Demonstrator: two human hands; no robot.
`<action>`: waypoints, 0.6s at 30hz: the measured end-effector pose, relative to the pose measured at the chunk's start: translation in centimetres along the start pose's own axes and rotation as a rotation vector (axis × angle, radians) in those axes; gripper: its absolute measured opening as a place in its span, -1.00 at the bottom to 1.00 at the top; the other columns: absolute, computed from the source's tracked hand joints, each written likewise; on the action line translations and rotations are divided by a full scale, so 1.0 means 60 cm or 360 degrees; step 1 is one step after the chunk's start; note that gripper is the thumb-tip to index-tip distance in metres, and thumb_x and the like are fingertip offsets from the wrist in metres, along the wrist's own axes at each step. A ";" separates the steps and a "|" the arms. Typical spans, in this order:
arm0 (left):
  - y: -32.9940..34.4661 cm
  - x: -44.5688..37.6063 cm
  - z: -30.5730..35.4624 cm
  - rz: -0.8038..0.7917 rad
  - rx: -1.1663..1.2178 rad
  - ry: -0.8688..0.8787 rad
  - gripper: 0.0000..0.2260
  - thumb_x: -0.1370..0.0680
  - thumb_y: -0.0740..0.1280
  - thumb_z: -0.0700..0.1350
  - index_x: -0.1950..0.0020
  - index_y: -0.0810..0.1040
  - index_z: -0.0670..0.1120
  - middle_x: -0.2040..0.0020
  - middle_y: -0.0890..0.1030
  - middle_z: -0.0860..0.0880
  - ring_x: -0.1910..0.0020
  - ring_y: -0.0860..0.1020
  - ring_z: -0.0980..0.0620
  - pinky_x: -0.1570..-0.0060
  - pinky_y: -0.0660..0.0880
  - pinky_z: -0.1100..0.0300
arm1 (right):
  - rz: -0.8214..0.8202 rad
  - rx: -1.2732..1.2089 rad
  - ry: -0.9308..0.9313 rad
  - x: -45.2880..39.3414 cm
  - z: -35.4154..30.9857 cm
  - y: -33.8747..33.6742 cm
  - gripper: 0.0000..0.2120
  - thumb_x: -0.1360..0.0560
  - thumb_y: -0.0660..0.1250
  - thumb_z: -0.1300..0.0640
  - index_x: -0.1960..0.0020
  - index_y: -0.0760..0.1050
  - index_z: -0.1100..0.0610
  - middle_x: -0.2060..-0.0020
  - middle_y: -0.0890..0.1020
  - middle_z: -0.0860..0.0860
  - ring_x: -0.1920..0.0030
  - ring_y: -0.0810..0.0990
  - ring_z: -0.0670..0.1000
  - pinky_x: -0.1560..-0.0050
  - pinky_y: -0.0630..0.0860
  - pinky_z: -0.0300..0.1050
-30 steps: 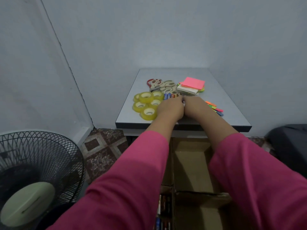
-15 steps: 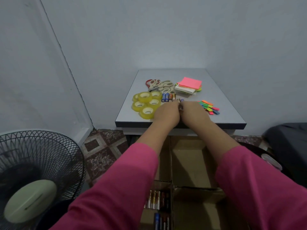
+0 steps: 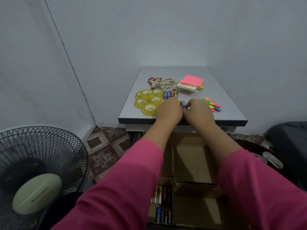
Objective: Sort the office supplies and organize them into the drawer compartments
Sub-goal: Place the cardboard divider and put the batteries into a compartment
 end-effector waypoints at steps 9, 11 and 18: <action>-0.036 0.052 -0.021 -0.0151 0.0007 -0.0041 -0.83 -0.53 0.28 -0.05 0.02 0.49 -0.15 0.22 0.44 -0.05 0.25 0.43 -0.02 0.41 0.28 0.15 | -0.0001 0.0072 -0.0063 0.041 0.000 -0.011 -0.78 -0.52 0.30 0.06 -0.05 0.55 0.20 0.10 0.58 0.11 0.12 0.54 0.07 0.16 0.50 -0.04; -0.049 0.088 -0.042 -0.0097 0.0203 -0.0068 -0.86 -0.51 0.29 -0.06 0.08 0.48 -0.13 0.26 0.46 -0.03 0.28 0.43 0.01 0.41 0.31 0.14 | 0.0061 -0.0162 -0.0070 0.073 0.002 -0.026 -0.80 -0.52 0.31 0.08 -0.07 0.54 0.16 0.07 0.57 0.06 0.11 0.52 0.01 0.18 0.47 -0.13; -0.045 0.226 -0.162 -0.0247 0.1376 -0.0325 -0.92 -0.50 0.37 -0.29 0.03 0.54 -0.17 0.20 0.65 -0.16 0.33 0.60 0.08 0.32 0.53 0.25 | -0.0518 -0.0986 0.0049 0.222 0.006 -0.004 -0.85 -0.50 0.35 0.18 0.04 0.52 -0.07 0.13 0.59 -0.10 0.16 0.57 -0.18 0.28 0.45 -0.37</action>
Point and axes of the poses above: each hand's wrist, its own x-axis away from the middle knuckle, its own y-axis out of the palm, z = x × y, the point moved 7 cm from there along -x, towards the middle knuckle
